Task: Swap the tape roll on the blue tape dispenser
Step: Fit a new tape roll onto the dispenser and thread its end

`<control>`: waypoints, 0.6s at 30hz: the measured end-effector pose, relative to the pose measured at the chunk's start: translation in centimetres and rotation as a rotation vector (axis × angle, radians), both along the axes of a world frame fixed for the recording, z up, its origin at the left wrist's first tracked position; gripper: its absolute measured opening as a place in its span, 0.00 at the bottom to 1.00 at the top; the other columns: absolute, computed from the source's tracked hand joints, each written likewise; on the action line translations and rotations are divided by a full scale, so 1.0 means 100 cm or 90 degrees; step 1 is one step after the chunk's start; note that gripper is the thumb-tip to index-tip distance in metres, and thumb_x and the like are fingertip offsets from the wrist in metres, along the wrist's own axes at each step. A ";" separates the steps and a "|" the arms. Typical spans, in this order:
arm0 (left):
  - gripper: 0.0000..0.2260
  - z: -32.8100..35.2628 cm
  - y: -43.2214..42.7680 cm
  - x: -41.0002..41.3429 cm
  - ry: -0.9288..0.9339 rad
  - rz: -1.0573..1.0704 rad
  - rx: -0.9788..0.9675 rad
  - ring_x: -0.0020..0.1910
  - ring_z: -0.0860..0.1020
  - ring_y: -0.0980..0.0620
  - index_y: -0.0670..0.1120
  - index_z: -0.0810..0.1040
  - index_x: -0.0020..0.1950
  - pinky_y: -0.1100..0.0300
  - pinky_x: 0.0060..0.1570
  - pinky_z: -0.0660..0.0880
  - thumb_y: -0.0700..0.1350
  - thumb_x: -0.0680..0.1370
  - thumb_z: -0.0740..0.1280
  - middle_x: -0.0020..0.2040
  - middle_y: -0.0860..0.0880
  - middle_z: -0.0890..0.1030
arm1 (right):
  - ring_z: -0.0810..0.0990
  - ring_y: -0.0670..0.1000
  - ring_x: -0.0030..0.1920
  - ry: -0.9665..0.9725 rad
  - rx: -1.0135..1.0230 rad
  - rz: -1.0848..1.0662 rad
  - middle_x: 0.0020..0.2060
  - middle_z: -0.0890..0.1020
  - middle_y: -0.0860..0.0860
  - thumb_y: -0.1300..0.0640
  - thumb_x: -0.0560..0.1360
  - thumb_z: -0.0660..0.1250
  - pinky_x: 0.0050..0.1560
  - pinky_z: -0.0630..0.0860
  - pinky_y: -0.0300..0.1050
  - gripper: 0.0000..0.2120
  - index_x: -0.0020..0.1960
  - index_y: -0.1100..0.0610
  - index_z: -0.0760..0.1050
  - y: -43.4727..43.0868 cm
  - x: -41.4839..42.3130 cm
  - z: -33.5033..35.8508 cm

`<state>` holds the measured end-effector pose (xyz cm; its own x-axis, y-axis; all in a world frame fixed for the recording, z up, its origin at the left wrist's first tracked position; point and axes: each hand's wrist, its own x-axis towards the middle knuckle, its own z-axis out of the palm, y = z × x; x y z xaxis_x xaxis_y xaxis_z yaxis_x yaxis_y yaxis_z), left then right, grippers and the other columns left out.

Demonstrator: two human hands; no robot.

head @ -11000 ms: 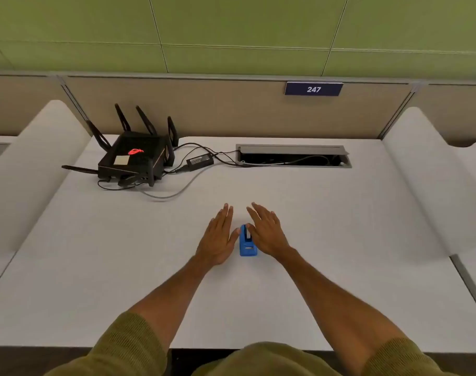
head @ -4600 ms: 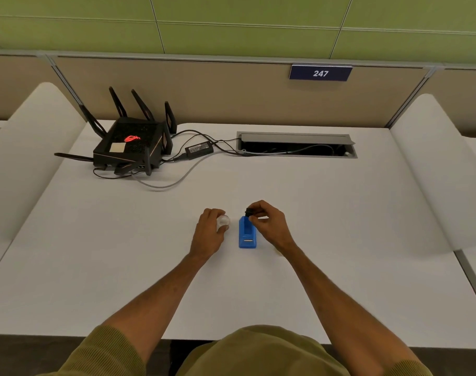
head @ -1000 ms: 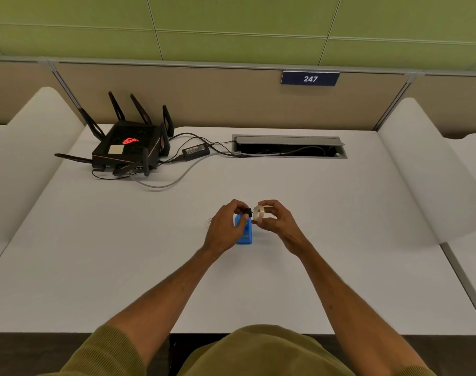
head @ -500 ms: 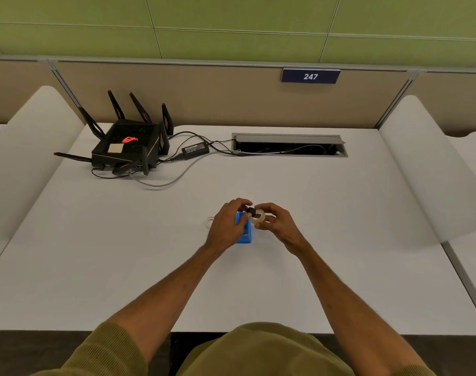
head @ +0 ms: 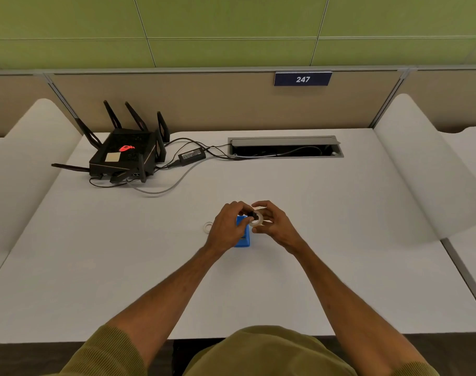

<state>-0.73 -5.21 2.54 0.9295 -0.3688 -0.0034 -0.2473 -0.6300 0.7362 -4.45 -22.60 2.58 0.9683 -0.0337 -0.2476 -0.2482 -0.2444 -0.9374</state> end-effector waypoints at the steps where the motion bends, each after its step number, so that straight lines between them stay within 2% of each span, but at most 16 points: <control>1: 0.12 0.000 0.000 0.000 -0.004 -0.003 0.001 0.60 0.79 0.49 0.45 0.81 0.63 0.53 0.65 0.77 0.49 0.82 0.70 0.59 0.47 0.83 | 0.84 0.62 0.64 0.000 0.003 -0.004 0.61 0.85 0.61 0.70 0.74 0.78 0.70 0.80 0.57 0.30 0.73 0.60 0.74 0.000 0.000 0.000; 6: 0.11 -0.001 -0.001 -0.001 -0.024 -0.015 0.000 0.60 0.78 0.49 0.45 0.81 0.63 0.53 0.64 0.76 0.49 0.83 0.69 0.58 0.48 0.83 | 0.84 0.63 0.65 -0.008 0.009 -0.018 0.63 0.85 0.62 0.71 0.74 0.76 0.72 0.79 0.64 0.24 0.69 0.65 0.78 -0.003 0.000 -0.003; 18: 0.12 -0.006 -0.007 0.004 -0.032 -0.009 0.019 0.62 0.77 0.48 0.43 0.81 0.63 0.55 0.65 0.75 0.47 0.83 0.69 0.60 0.46 0.83 | 0.84 0.61 0.63 -0.012 -0.044 -0.001 0.61 0.86 0.59 0.68 0.73 0.79 0.71 0.80 0.60 0.24 0.68 0.62 0.80 -0.007 0.005 0.000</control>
<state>-0.32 -5.90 1.91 0.9232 -0.3829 0.0327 -0.2934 -0.6475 0.7033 -3.96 -23.27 2.54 0.9729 -0.0509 -0.2257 -0.2303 -0.3086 -0.9229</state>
